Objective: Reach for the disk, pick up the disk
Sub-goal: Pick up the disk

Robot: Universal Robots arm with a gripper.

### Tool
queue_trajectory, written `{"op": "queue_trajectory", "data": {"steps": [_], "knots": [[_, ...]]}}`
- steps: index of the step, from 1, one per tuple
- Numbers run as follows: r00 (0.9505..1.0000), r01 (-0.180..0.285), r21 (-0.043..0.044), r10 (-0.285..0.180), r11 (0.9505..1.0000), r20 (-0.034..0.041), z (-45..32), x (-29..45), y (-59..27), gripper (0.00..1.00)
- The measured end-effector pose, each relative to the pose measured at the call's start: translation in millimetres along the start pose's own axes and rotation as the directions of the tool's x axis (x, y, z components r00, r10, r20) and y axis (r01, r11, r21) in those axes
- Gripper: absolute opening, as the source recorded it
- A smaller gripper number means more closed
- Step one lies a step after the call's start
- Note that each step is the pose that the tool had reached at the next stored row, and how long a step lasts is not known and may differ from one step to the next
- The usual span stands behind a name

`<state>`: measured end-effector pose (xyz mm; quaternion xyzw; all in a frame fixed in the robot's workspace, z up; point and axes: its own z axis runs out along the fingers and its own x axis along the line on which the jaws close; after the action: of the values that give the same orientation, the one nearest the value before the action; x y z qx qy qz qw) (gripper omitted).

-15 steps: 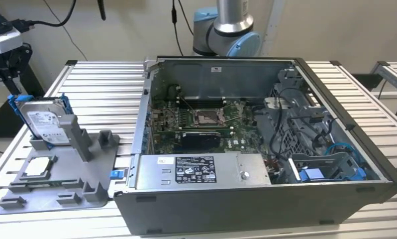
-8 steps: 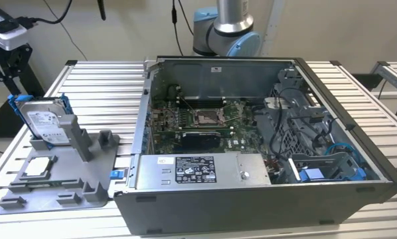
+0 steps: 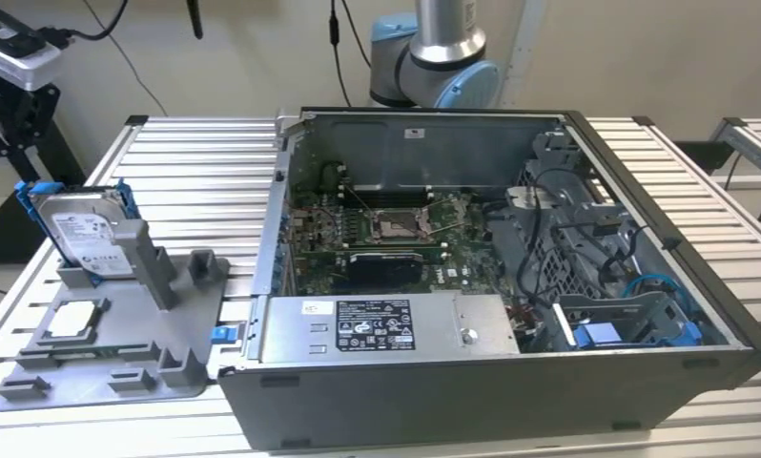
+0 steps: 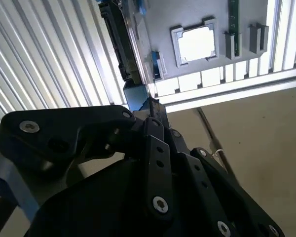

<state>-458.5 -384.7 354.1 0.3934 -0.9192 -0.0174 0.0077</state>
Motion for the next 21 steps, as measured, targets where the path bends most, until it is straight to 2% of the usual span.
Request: {"op": "queue_trajectory", "data": {"steps": [5,8,11,16,21], "knots": [[0.9959,0.091,0.0004,-0.091,0.9959,-0.003,0.0,0.0,0.0,0.0],[0.9895,0.144,0.0041,-0.144,0.9895,-0.0024,-0.1,0.0,0.0,0.0],[0.9807,0.196,0.0103,-0.196,0.9806,0.0003,0.0,0.0,0.0,0.0],[0.9606,0.278,0.0154,-0.278,0.9605,0.0008,0.1,0.0,0.0,0.0],[0.9315,0.364,0.0146,-0.364,0.9314,-0.0024,0.1,0.1,0.0,0.0]]}}
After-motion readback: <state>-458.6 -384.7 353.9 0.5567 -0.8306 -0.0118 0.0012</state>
